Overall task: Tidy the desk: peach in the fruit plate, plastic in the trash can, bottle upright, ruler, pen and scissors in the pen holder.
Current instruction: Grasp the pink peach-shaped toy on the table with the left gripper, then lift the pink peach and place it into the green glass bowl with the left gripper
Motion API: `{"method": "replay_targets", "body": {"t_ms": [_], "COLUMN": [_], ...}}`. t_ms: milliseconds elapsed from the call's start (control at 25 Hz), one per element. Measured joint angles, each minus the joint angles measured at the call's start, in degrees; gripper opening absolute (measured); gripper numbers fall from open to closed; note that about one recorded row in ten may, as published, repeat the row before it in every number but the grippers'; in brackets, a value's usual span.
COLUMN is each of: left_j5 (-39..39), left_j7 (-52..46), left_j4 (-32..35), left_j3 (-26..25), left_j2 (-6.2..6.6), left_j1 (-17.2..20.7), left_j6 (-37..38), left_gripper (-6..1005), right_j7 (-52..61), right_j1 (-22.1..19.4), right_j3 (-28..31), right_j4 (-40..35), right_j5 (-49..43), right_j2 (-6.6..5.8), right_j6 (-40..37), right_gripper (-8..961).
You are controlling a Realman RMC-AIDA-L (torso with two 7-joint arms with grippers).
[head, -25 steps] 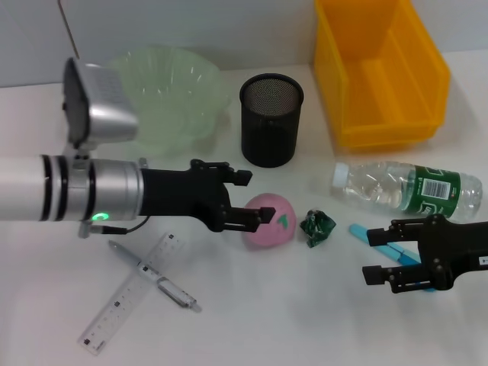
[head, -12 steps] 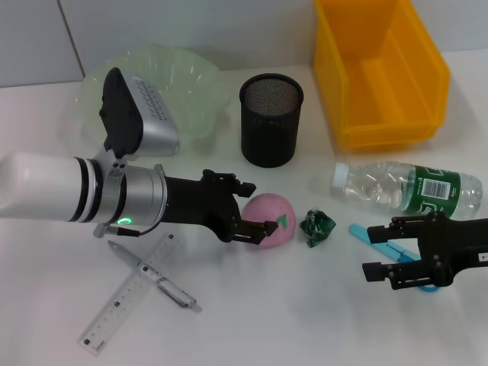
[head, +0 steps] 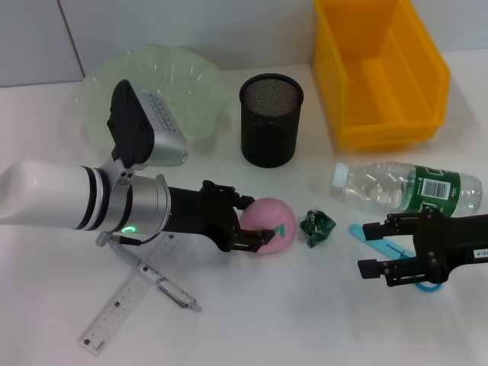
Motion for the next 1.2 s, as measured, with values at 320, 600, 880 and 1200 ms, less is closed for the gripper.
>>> {"method": "replay_targets", "body": {"t_ms": [320,600,880,1200], "left_j5": [-2.2,-5.3,-15.8,-47.9], "left_j7": [0.3,0.4,5.0,30.5], "left_j4": [0.7,11.0,17.8,-3.5], "left_j3": [-0.2,-2.8,-13.5,-20.0], "left_j2": [0.02,0.65,0.36,0.21], "left_j1": [0.7,7.9,15.1,10.5], "left_j6": [0.8,4.5,4.5,2.5], "left_gripper": [610,379,311,259], "right_j7": [0.0,0.0,0.0,0.0], "right_j1": [0.0,0.0,0.0,-0.1], "right_j3": [0.0,0.0,0.0,0.0], "right_j4": [0.2,0.3,0.3,0.2], "right_j5": [0.0,0.0,0.0,0.1], "right_j2": [0.16,0.17,0.24,0.35], "right_j6": [0.5,0.6,0.6,0.5], "right_gripper": [749,749,749,748]}}
